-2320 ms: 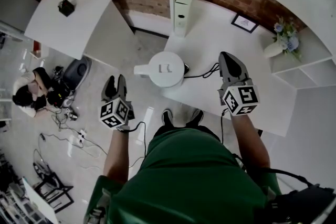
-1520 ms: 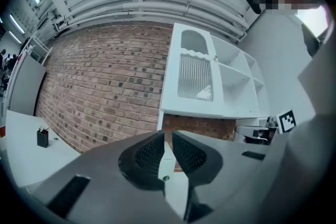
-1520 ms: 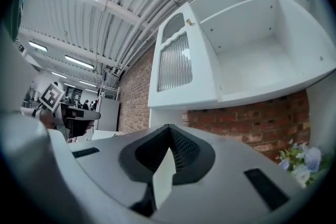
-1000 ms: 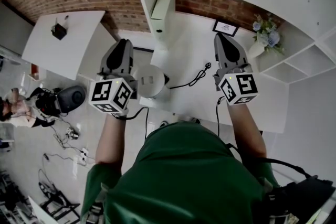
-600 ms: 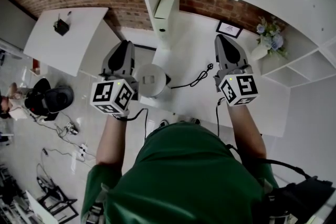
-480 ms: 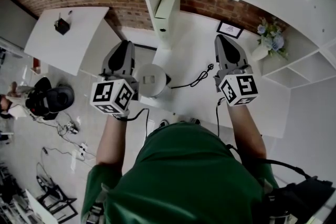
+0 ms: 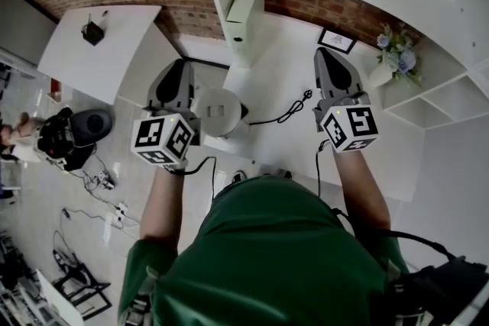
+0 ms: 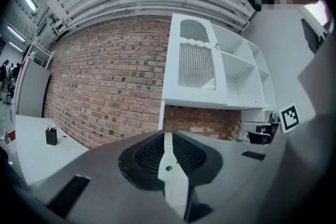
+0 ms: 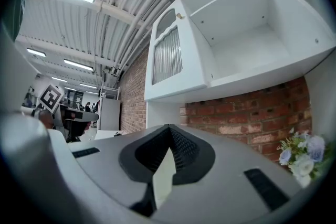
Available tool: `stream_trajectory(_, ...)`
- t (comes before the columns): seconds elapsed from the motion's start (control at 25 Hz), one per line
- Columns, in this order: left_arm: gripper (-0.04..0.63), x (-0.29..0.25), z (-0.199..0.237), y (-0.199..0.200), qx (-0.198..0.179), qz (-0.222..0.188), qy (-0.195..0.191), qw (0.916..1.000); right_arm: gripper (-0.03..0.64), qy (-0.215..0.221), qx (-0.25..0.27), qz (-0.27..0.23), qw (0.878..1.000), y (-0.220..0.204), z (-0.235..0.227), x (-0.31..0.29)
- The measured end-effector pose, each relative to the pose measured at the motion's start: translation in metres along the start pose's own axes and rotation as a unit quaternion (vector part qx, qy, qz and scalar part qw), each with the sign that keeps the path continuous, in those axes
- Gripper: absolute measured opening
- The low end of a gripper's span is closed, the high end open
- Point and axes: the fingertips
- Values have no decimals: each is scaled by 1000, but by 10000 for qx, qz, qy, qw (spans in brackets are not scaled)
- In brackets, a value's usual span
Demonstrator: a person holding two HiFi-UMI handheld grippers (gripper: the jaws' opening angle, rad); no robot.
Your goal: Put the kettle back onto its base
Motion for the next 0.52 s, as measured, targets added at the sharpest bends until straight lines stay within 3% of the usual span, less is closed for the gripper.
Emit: stream_trajectory(0.52,61,16,5,-1,43,21,23,10000,12,100,-38,92,9999,-6,11,4)
Point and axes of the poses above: the fingertips, and each gripper's own axes: x backward along the fingers, z to its left, y out of its top, and after that the axes turned 9 degrees about -z, right-handed
